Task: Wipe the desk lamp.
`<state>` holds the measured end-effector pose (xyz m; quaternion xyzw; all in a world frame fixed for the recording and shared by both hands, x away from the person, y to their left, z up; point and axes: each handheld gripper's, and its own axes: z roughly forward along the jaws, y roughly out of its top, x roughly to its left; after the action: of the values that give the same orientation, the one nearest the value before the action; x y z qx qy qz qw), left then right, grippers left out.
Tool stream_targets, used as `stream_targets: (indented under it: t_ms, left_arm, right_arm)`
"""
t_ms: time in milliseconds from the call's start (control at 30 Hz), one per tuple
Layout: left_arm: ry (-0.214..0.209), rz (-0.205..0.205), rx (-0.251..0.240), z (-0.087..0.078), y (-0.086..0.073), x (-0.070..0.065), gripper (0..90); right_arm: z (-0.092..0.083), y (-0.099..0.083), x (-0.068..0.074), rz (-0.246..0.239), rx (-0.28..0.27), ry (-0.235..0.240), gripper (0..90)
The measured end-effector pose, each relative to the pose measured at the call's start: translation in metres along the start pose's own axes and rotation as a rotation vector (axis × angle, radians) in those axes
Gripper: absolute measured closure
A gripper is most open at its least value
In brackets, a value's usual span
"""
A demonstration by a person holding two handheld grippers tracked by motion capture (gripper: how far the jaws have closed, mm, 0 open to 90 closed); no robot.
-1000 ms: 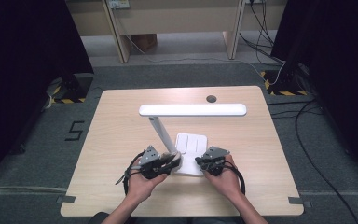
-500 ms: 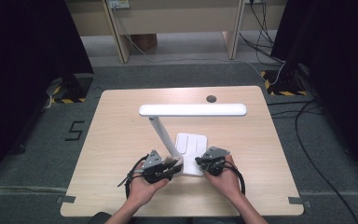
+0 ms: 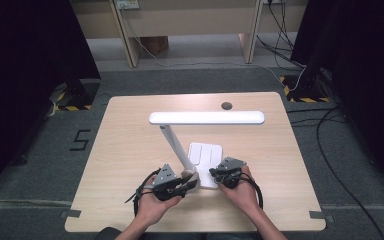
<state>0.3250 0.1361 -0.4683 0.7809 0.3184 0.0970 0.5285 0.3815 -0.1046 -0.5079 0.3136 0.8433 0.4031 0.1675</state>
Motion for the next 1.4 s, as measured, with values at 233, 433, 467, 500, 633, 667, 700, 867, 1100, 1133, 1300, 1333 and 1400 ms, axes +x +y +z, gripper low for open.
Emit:
stream_targets:
  t_ms: [233,433,467,500,633,667,700,867,1100,1133,1300,1333,1400]
  left_arm:
    - [-0.01,0.017,-0.02,-0.006,0.007,-0.004,75.5]
    - [0.007,0.03,-0.026,-0.015,0.013,0.002,75.1]
    - [0.007,0.03,-0.026,-0.015,0.013,0.002,75.0]
    - [0.015,0.028,-0.027,-0.016,0.014,0.004,75.0]
    - [0.037,0.024,-0.022,-0.018,0.016,0.011,74.9]
    - [0.038,0.025,-0.018,-0.019,0.017,0.012,74.9]
    - [0.04,0.025,-0.02,-0.019,0.018,0.012,75.0]
    - [0.029,0.033,-0.016,-0.018,0.022,0.012,74.9]
    - [-0.01,0.046,-0.004,-0.017,0.028,0.009,74.4]
    - [-0.012,0.042,0.0,-0.017,0.028,0.009,74.4]
    - [-0.022,0.033,-0.001,-0.015,0.029,0.008,74.3]
    - [-0.022,0.032,-0.002,-0.015,0.029,0.008,74.3]
    - [-0.017,0.03,-0.007,-0.016,0.029,0.008,74.1]
  right_arm:
    - [0.0,0.0,0.0,-0.002,0.0,0.0,90.0]
    - [-0.006,0.006,-0.003,0.022,0.018,0.0,70.7]
    - [-0.006,0.006,-0.003,0.022,0.018,0.0,70.7]
    - [-0.009,0.008,-0.003,0.029,-0.005,0.012,67.7]
    - [-0.031,0.025,0.0,-0.024,-0.119,0.083,51.4]
    - [-0.031,0.025,0.0,-0.024,-0.119,0.083,51.4]
    - [-0.035,0.028,0.002,-0.042,-0.142,0.107,48.0]
    - [-0.045,0.037,0.02,-0.164,-0.193,0.198,33.1]
    - [-0.04,0.039,0.032,-0.278,-0.186,0.181,26.3]
    - [-0.04,0.04,0.033,-0.277,-0.192,0.182,26.2]
    - [-0.038,0.043,0.039,-0.324,-0.211,0.182,33.1]
    - [-0.038,0.043,0.039,-0.331,-0.211,0.185,38.1]
    - [-0.038,0.043,0.039,-0.346,-0.22,0.185,49.7]
